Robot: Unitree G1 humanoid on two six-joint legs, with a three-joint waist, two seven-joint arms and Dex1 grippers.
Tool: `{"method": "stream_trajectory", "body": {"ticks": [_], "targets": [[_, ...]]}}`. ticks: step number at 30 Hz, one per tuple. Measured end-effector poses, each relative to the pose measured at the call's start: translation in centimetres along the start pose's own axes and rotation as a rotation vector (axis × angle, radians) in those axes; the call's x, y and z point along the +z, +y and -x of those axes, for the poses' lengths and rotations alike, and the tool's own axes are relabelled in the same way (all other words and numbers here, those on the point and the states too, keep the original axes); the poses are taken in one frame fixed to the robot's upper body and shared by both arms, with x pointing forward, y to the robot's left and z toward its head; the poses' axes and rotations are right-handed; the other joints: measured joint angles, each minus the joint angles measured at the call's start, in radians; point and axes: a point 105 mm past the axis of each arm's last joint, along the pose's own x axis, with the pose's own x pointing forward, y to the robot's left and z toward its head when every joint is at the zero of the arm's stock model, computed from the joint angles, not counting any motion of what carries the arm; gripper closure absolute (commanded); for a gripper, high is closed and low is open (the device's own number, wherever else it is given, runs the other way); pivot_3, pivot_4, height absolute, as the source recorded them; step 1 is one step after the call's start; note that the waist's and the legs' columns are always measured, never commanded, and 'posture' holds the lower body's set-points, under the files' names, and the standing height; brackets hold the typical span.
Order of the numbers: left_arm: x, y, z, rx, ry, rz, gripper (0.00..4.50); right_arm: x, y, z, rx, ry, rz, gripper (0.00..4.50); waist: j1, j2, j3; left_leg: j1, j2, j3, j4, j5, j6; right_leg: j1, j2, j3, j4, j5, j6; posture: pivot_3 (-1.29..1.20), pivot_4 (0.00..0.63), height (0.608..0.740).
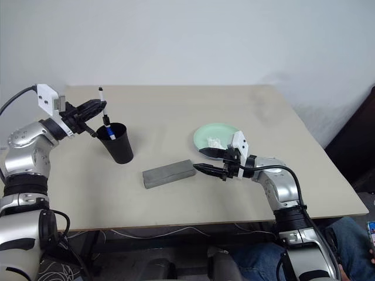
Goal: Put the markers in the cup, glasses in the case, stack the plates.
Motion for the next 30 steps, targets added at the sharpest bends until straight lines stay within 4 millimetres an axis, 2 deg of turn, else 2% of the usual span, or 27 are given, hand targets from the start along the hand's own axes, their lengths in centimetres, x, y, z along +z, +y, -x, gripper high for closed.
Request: {"method": "stream_trajectory", "body": {"ticks": [3,11,15,21,30], "targets": [[-0.7,-0.2,0.0,0.018,-0.001,0.013,4.49,0.0,0.0,0.0,0.000,0.000,0.001,1.45,0.000,0.000,0.000,0.000,0.000,0.000,0.000,0.000,0.000,0.000,0.000,-0.001,0.000,0.000,0.000,0.00,0.000,0.721],[-1.1,-0.6,-0.3,0.018,-0.008,0.036,4.49,0.0,0.0,-0.1,0.002,-0.005,0.001,1.45,0.000,0.000,0.000,0.000,0.000,0.000,0.000,0.000,0.000,0.000,0.000,0.000,0.000,0.000,0.000,0.00,0.000,0.721],[-1.2,-0.6,-0.3,0.017,-0.001,0.048,3.40,0.0,0.1,-0.2,0.003,-0.008,0.001,1.45,0.000,0.000,0.000,0.000,0.000,0.000,0.000,0.000,0.000,0.000,0.000,0.000,0.000,0.000,0.000,0.00,0.000,0.721],[-1.3,-0.6,-0.3,0.023,0.002,0.051,1.30,0.0,0.1,-0.2,0.002,-0.007,0.002,1.45,0.000,0.000,0.000,0.000,0.000,0.000,0.000,0.000,0.000,0.000,0.000,0.000,0.000,0.000,0.000,0.00,0.000,0.721],[-1.4,-0.6,-0.4,0.030,0.003,0.058,1.30,-0.2,0.0,-0.1,-0.002,-0.006,-0.004,1.45,0.000,0.000,0.000,0.000,0.000,0.000,0.000,0.000,0.000,0.000,0.000,0.000,0.000,0.000,0.000,0.00,0.000,0.721]]}}
